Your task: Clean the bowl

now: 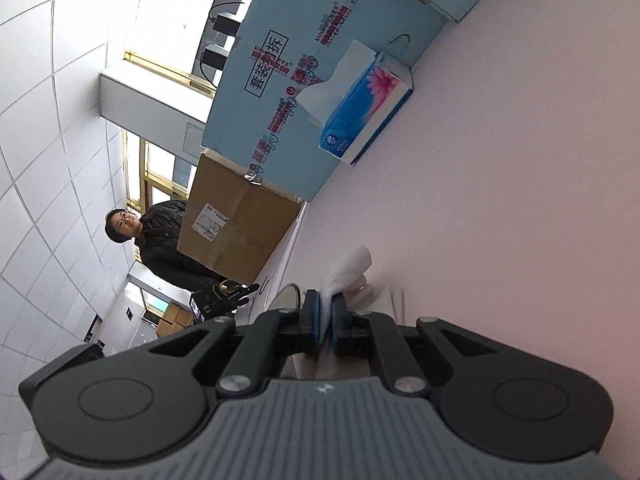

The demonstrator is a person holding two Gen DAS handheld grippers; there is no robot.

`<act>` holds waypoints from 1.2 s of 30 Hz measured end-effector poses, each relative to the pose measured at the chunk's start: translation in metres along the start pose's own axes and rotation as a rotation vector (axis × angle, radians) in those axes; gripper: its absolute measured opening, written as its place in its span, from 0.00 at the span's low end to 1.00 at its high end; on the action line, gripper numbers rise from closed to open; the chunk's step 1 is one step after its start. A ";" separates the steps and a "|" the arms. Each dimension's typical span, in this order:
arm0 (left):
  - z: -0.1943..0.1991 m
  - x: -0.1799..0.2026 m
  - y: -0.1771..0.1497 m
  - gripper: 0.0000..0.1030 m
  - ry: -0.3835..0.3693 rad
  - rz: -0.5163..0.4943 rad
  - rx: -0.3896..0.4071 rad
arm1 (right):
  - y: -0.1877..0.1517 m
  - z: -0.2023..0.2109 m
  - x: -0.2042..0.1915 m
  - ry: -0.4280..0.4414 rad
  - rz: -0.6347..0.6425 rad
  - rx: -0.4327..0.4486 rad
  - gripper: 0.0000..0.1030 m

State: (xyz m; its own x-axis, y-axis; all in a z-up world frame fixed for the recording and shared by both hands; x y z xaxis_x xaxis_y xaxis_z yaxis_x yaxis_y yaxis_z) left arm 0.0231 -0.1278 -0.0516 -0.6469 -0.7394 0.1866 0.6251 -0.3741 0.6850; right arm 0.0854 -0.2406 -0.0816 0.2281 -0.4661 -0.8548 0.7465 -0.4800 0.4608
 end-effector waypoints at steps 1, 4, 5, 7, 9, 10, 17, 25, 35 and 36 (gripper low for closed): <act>0.001 0.000 -0.001 0.13 0.000 -0.003 -0.001 | 0.001 -0.003 0.000 0.003 0.000 -0.003 0.08; 0.003 0.000 -0.005 0.13 0.001 -0.005 -0.003 | 0.004 -0.012 -0.001 0.012 0.003 -0.017 0.09; 0.004 0.000 -0.006 0.13 0.001 -0.006 -0.001 | 0.004 -0.016 -0.002 0.017 0.003 -0.024 0.09; 0.005 0.000 -0.007 0.13 -0.003 0.000 0.001 | 0.005 -0.020 -0.003 0.021 0.005 -0.033 0.09; 0.005 -0.001 -0.006 0.14 -0.006 0.006 0.004 | 0.005 -0.023 -0.004 0.015 0.012 -0.036 0.09; 0.005 -0.001 -0.006 0.14 -0.008 0.008 0.005 | 0.005 -0.023 -0.003 0.013 0.013 -0.036 0.09; 0.001 -0.002 -0.001 0.17 0.002 0.007 0.012 | -0.004 -0.002 0.003 0.001 -0.001 -0.037 0.09; -0.009 0.001 0.009 0.21 0.042 -0.016 0.012 | -0.016 0.019 0.001 0.009 -0.023 -0.023 0.09; -0.002 0.013 -0.001 0.13 -0.015 -0.079 -0.014 | -0.015 0.025 0.003 0.005 -0.048 0.014 0.09; -0.001 0.013 -0.002 0.12 -0.015 -0.079 -0.013 | -0.015 0.023 0.003 0.007 -0.052 0.014 0.09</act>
Point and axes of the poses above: each gripper's, at about its wrist camera, not at the fingertips, and z roughly against the way its jaws point, x to its right, y to its top, the point moved 9 cm from there along -z, roughly the way its jaws point, and after that the axes turned 4 degrees about z, right-handed, at the moved point
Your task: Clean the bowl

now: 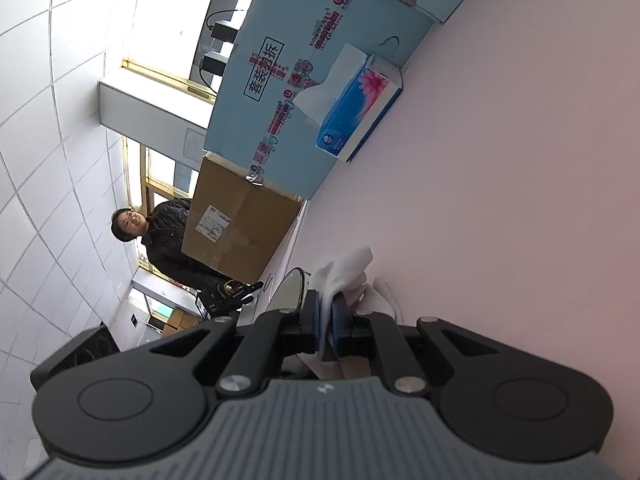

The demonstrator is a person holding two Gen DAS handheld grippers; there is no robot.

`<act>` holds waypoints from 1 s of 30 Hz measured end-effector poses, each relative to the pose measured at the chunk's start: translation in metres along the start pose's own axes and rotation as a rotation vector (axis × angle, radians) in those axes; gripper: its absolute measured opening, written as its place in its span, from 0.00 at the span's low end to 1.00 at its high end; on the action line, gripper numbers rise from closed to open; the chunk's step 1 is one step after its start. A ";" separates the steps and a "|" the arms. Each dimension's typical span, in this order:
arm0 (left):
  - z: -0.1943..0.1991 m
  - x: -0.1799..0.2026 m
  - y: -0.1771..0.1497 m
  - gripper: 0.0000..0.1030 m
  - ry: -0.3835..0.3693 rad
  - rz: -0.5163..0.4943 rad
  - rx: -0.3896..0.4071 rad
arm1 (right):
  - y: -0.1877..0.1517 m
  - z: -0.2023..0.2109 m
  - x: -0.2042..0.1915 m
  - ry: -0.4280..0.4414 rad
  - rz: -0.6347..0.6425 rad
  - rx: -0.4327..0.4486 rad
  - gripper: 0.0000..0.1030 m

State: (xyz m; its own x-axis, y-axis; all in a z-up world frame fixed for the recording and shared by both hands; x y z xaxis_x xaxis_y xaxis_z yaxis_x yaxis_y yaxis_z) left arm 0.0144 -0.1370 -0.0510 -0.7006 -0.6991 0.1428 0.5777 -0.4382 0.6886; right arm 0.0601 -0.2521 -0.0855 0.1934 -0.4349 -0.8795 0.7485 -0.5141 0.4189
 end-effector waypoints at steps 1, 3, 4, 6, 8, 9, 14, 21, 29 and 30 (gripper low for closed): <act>0.001 0.000 -0.001 0.12 0.001 0.001 0.000 | 0.001 -0.002 0.000 0.002 -0.005 0.000 0.09; 0.002 0.001 -0.003 0.12 0.006 -0.004 0.003 | 0.003 -0.005 0.002 0.006 -0.014 -0.001 0.09; 0.002 0.001 -0.003 0.12 0.006 -0.005 0.004 | 0.004 -0.006 0.002 0.005 -0.016 -0.002 0.09; 0.002 0.001 -0.003 0.12 0.001 -0.002 0.007 | 0.008 -0.011 0.003 0.006 -0.019 -0.004 0.09; 0.003 0.001 -0.004 0.12 -0.002 -0.002 0.008 | 0.011 -0.014 0.003 0.009 -0.018 -0.007 0.09; 0.003 0.001 -0.003 0.12 -0.003 -0.002 0.009 | 0.013 -0.017 0.002 0.008 -0.015 -0.007 0.09; 0.003 0.001 -0.004 0.13 -0.012 0.001 0.015 | 0.019 -0.024 0.003 0.010 -0.005 -0.018 0.09; 0.004 0.000 -0.004 0.13 -0.026 0.009 0.023 | 0.023 -0.036 0.003 0.004 0.003 -0.035 0.09; 0.004 -0.002 -0.005 0.15 -0.046 0.025 0.033 | 0.024 -0.054 0.003 -0.006 -0.002 -0.060 0.09; 0.003 -0.002 -0.004 0.15 -0.047 0.026 0.034 | 0.025 -0.056 0.003 -0.008 0.000 -0.062 0.09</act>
Point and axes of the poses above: each gripper's, at about its wrist camera, not at the fingertips, and z roughly against the way its jaws point, x to its right, y to its top, the point moved 9 cm from there along -z, roughly the way its jaws point, and after that the axes turned 4 degrees about z, right-handed, at the moved point
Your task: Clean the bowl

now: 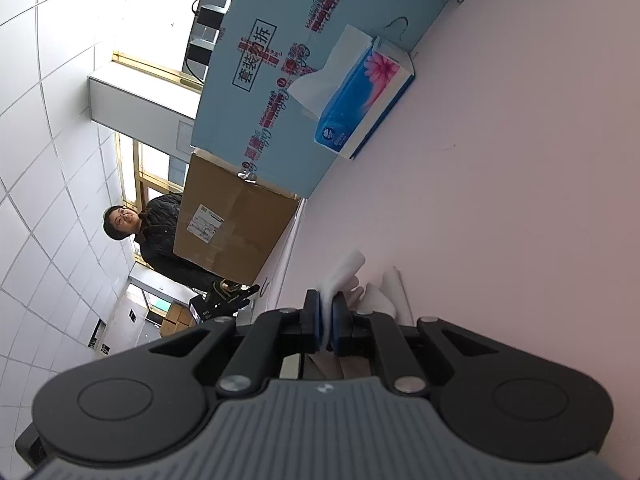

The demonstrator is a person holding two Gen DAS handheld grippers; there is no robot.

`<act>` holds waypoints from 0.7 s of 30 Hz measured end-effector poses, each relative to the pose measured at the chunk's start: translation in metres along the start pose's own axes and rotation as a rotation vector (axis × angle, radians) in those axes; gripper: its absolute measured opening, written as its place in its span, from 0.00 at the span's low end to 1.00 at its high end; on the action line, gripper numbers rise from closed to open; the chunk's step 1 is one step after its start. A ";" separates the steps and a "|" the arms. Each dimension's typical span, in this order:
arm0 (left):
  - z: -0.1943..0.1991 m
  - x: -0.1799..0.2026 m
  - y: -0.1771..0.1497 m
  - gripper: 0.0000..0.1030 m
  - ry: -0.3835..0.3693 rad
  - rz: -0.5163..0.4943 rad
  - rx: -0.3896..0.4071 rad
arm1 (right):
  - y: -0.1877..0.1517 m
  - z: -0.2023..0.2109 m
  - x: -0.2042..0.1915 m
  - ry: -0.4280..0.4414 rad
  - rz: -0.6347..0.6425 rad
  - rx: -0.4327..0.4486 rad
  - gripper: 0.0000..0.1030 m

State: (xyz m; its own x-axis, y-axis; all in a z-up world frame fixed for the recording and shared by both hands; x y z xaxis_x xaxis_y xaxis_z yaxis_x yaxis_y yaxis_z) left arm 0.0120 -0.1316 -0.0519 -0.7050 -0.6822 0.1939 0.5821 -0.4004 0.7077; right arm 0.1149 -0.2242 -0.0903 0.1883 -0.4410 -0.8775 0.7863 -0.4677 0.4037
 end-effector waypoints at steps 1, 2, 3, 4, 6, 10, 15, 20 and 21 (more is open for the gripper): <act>0.000 0.000 0.000 0.15 -0.002 0.001 0.001 | 0.000 -0.002 0.000 -0.003 0.000 -0.001 0.09; 0.000 0.000 0.000 0.15 -0.005 0.003 0.002 | 0.000 -0.003 0.000 -0.005 0.001 -0.003 0.09; 0.000 -0.001 0.000 0.16 -0.007 0.004 0.002 | 0.000 -0.005 0.000 -0.007 0.001 -0.004 0.09; 0.000 -0.001 0.000 0.16 -0.010 0.005 0.002 | -0.001 -0.005 0.000 -0.008 -0.003 -0.003 0.09; 0.000 -0.001 0.000 0.16 -0.016 0.006 0.002 | -0.002 -0.003 0.002 -0.010 -0.009 -0.002 0.09; -0.001 -0.003 0.001 0.19 -0.018 0.006 0.001 | -0.005 0.003 0.006 -0.023 -0.021 0.005 0.09; -0.002 -0.003 0.002 0.19 -0.023 0.008 0.006 | -0.011 0.014 0.010 -0.036 -0.036 0.014 0.09; -0.003 -0.004 0.006 0.20 -0.017 0.004 0.010 | -0.014 0.026 0.011 -0.041 -0.044 0.028 0.09; -0.003 -0.004 0.007 0.20 -0.015 0.002 0.011 | -0.015 0.029 0.011 -0.041 -0.047 0.031 0.09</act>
Point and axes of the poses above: each gripper's, at about its wrist camera, not at the fingertips, and z roughly against the way its jaws point, x to its right, y to its top, the point moved 9 cm from there along -z, roughly the way its jaws point, and after that the axes turned 4 degrees about z, right-handed, at the moved point
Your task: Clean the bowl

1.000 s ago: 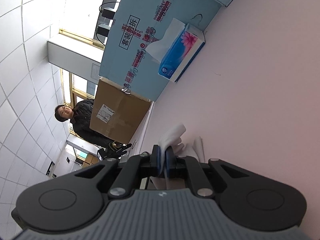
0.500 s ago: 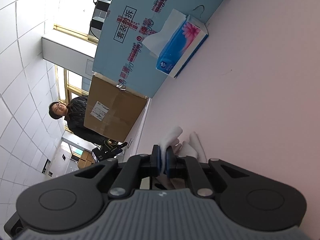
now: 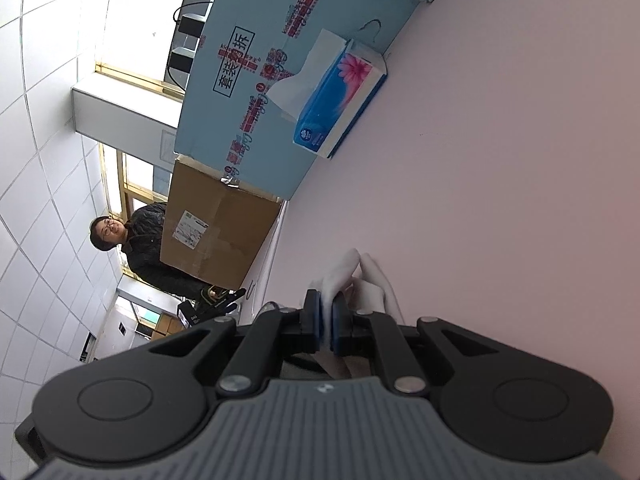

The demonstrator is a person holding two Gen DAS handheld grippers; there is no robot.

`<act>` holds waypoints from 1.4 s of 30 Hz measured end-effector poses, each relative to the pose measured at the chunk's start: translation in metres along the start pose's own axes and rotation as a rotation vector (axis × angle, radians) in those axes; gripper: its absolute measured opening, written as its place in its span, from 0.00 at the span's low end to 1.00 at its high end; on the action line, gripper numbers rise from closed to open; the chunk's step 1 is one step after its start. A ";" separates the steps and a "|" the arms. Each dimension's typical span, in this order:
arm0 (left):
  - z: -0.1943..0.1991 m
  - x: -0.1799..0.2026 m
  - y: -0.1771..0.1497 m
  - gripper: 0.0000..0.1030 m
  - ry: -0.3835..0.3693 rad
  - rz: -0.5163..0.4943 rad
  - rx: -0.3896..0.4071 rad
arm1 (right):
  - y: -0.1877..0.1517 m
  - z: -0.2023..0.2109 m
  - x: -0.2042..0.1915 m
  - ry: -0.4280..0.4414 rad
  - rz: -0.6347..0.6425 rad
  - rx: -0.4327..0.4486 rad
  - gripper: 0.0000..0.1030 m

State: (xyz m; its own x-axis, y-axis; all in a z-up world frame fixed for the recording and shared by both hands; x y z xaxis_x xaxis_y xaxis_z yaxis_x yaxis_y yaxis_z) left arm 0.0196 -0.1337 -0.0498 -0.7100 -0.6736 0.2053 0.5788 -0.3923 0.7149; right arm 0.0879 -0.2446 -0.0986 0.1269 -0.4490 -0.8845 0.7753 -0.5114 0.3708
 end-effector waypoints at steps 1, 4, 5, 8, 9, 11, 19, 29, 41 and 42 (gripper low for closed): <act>0.000 0.000 0.001 0.21 0.002 -0.002 0.002 | -0.001 0.002 0.000 0.000 -0.003 0.002 0.09; -0.002 0.001 0.004 0.23 0.008 -0.009 0.005 | -0.006 0.011 0.000 -0.005 -0.006 0.011 0.09; -0.002 0.001 0.004 0.23 0.009 -0.011 0.006 | -0.007 0.013 0.000 -0.008 -0.003 0.013 0.09; -0.003 0.001 0.004 0.23 0.005 -0.013 0.007 | -0.011 0.018 -0.002 -0.005 -0.006 0.013 0.09; -0.003 0.001 0.005 0.23 0.003 -0.014 0.007 | -0.012 0.019 -0.002 -0.004 -0.007 0.013 0.09; -0.002 0.001 0.004 0.23 -0.005 -0.012 0.006 | -0.013 0.020 -0.004 -0.003 -0.012 0.015 0.09; -0.002 -0.001 0.003 0.24 -0.030 -0.019 0.013 | -0.023 0.031 -0.008 0.025 -0.053 0.040 0.09; 0.002 -0.003 -0.004 0.21 -0.062 -0.028 0.014 | -0.025 0.030 -0.015 -0.018 -0.071 0.097 0.09; 0.014 -0.013 -0.014 0.18 -0.115 -0.050 0.010 | -0.027 0.022 -0.016 -0.021 -0.118 0.133 0.08; 0.015 -0.014 -0.015 0.18 -0.115 -0.055 0.008 | -0.026 0.020 -0.016 -0.021 -0.122 0.135 0.09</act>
State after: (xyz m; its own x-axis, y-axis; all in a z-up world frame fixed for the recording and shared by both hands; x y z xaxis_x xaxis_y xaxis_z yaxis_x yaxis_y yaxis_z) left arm 0.0150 -0.1094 -0.0531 -0.7823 -0.5746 0.2408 0.5350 -0.4216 0.7321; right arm 0.0530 -0.2392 -0.0886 0.0234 -0.3920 -0.9197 0.6942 -0.6556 0.2971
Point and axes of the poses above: each gripper's, at about its wrist camera, not at the fingertips, and z roughly against the way its jaws point, x to its right, y to its top, the point moved 9 cm from there along -z, roughly the way its jaws point, and after that the axes turned 4 degrees about z, right-handed, at the moved point
